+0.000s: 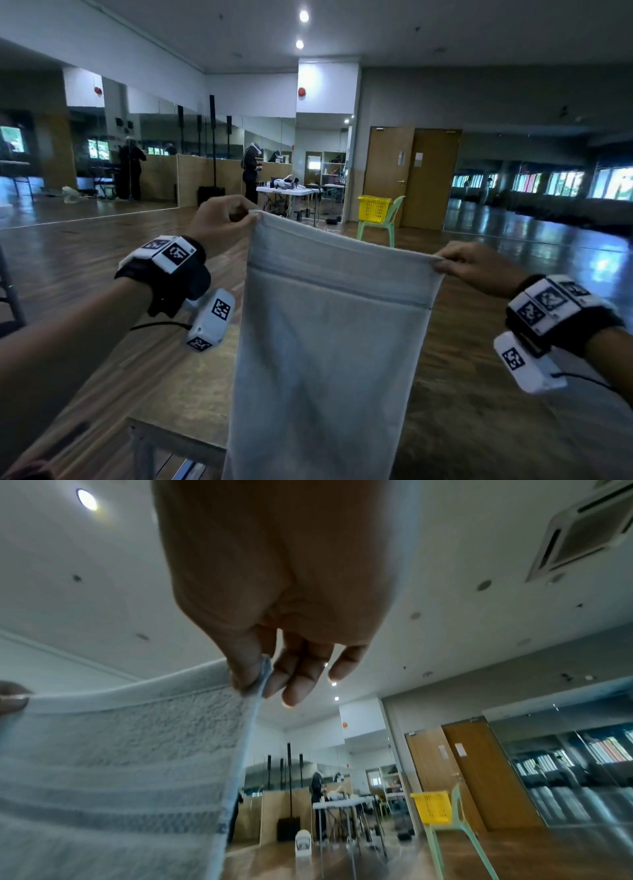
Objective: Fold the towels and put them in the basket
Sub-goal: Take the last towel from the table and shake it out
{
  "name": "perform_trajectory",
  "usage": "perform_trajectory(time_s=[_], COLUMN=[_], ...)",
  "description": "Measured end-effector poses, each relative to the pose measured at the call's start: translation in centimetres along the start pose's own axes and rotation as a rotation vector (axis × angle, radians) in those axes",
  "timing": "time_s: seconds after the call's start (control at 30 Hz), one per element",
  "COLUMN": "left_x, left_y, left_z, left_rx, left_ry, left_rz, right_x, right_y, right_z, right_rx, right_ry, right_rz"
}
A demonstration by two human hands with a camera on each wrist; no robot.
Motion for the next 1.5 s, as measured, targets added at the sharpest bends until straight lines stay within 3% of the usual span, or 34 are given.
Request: perform_trajectory(time_s=[0.27,0.43,0.63,0.8,1.1,1.3,1.5], left_x=[-6.2,-9.3,-11.3,-9.9,0.2,3.6,7.4], left_y=[3.5,7.1,11.2,13.0,12.2,11.8,7.2], left_z=[-8.0,-11.3,-12.2,-9.6,2.6,6.5,12.2], left_rx=[-0.107,-0.136,-0.200,-0.144,0.064,-0.037,0.041], left_ry=[0.019,0.044,0.148,0.177,0.170,0.169,0.118], left_rz=[0.103,0.137,0.149,0.110,0.020,0.033,0.027], right_x=[7.5,9.2,8.8,6.3,-2.8,-6.0,-8.1], right_y=[-1.6,-0.6,1.7,4.6,8.7,10.7,8.5], right_z=[-11.9,-17.9,-20.6,-18.4,-7.1,-3.4,2.1], right_rx=[-0.273,-0.445,-0.478,-0.455,-0.293,-0.416,-0.317], right_ry=[0.033,0.024,0.010,0.016,-0.080,-0.111,-0.105], right_rz=[-0.097,-0.152,-0.178,-0.111,0.047,0.033,0.117])
Point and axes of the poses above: each hand's wrist, its own y-axis towards the middle knuckle, its own z-axis out of the palm, x = y × z, the point moved 1 cm from there along y, towards the middle knuckle, and after that the axes turned 6 degrees about y, right-handed, at the moved point
